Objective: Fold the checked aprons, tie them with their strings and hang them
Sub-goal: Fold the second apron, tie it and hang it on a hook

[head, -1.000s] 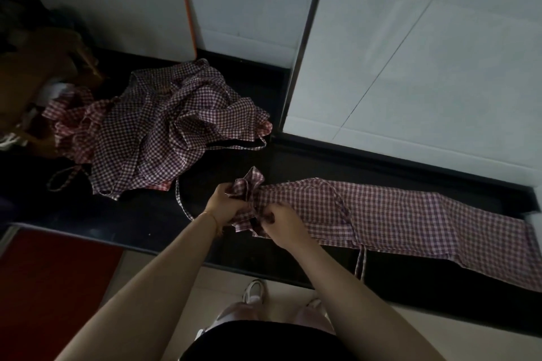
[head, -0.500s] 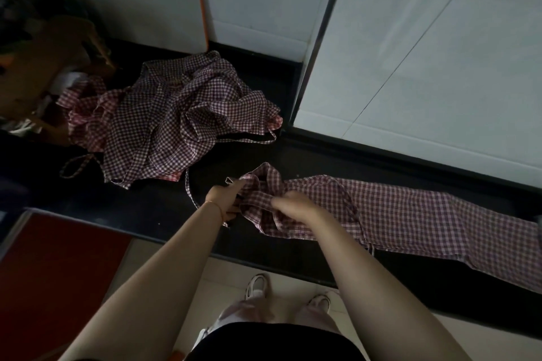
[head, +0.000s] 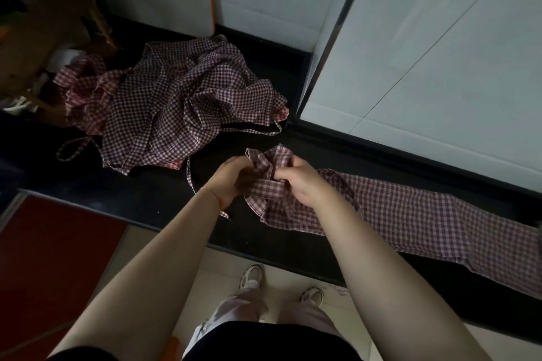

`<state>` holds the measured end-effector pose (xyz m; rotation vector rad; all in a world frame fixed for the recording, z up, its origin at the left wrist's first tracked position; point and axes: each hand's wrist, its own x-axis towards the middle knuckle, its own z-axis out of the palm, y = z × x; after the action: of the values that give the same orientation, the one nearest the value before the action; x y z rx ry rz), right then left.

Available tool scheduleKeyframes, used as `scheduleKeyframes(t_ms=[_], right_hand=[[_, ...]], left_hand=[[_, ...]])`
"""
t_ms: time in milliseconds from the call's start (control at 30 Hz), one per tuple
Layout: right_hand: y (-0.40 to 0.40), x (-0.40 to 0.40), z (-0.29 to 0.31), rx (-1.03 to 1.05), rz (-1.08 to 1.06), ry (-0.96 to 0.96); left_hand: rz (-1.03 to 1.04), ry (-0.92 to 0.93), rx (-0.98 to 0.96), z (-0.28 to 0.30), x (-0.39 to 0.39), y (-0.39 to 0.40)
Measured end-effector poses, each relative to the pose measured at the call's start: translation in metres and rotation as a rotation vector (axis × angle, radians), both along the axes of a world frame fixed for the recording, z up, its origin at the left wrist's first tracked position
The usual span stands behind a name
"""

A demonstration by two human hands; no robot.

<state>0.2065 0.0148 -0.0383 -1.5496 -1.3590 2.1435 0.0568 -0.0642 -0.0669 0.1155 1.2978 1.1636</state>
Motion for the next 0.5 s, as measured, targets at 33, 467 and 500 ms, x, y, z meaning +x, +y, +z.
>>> scheduleKeyframes(t_ms=[33, 467, 500], right_hand=[[0.002, 0.0, 0.006, 0.014, -0.005, 0.025], [0.023, -0.001, 0.057, 0.247, 0.164, -0.064], [0.021, -0.002, 0.059, 0.266, 0.195, -0.085]], left_hand=[[0.031, -0.069, -0.004, 0.004, -0.003, 0.001], [-0.553, 0.455, 0.015, 0.041, -0.01, 0.011], [-0.593, 0.538, 0.028, 0.04, -0.008, 0.013]])
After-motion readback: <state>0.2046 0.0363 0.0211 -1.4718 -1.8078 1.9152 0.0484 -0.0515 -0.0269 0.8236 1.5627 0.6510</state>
